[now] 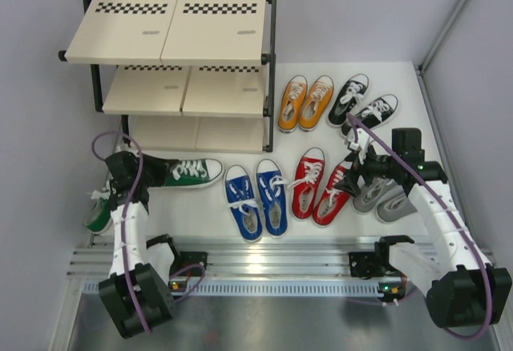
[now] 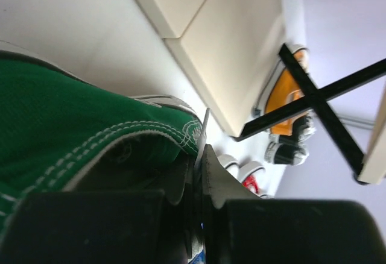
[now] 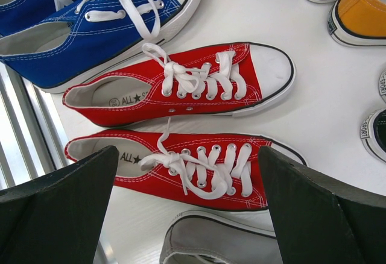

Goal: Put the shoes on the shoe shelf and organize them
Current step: Pick up the shoe at the center of the board, then place the shoe at the shoe shelf.

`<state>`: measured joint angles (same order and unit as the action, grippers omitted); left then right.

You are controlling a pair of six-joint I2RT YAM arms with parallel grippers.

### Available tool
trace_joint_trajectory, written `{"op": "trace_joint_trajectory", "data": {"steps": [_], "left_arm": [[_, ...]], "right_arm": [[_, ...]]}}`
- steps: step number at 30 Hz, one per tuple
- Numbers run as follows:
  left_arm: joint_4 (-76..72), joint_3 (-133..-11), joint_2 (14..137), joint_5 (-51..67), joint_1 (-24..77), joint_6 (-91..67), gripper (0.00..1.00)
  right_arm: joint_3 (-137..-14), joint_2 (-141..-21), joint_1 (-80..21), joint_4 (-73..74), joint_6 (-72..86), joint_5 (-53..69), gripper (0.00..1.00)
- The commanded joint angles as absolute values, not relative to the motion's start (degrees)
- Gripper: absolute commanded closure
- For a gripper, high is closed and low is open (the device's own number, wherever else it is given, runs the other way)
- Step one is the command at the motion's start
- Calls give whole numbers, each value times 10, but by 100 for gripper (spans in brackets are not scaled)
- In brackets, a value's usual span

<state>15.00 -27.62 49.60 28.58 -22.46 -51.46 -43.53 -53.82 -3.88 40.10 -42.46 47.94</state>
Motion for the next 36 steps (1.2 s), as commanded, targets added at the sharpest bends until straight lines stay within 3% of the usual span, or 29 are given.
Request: {"op": "trace_joint_trajectory", "data": {"steps": [1, 22, 36], "left_arm": [[63, -280, 462, 299, -224, -607, 100], [-305, -208, 538, 166, -223, -874, 100], [-388, -219, 649, 6, -180, -921, 100]], "right_arm": [[-458, -541, -33, 400, -436, 503, 1], [-459, -551, -33, 397, -436, 499, 0], [-457, -558, -33, 394, -437, 492, 1]]}}
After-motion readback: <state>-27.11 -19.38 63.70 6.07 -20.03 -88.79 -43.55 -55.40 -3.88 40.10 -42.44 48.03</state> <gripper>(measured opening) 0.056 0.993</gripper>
